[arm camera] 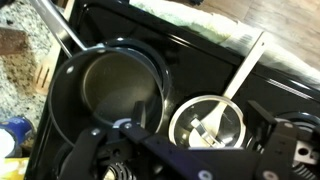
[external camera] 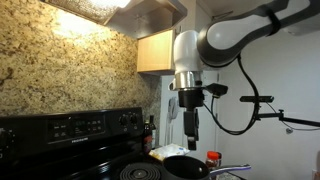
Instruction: Remove the lid from the black pot
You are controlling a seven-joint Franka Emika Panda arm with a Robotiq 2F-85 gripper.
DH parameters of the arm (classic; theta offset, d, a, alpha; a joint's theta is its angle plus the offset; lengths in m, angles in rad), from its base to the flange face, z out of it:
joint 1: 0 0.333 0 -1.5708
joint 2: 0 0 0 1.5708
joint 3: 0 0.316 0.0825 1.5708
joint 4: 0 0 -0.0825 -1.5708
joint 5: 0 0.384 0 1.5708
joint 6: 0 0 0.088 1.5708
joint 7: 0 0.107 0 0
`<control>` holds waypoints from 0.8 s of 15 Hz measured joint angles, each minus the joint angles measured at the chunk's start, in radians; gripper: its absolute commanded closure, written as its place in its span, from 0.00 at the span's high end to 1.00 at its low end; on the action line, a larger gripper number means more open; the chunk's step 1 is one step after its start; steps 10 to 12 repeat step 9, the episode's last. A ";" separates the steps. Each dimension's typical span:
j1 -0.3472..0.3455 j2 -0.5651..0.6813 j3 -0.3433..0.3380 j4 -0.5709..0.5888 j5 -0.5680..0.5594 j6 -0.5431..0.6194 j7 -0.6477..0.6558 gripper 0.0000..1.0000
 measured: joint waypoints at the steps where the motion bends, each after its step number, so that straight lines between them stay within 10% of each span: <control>1: -0.002 -0.035 0.000 -0.029 -0.006 -0.012 0.012 1.00; 12: -0.005 -0.154 0.024 -0.085 -0.038 0.109 0.171 1.00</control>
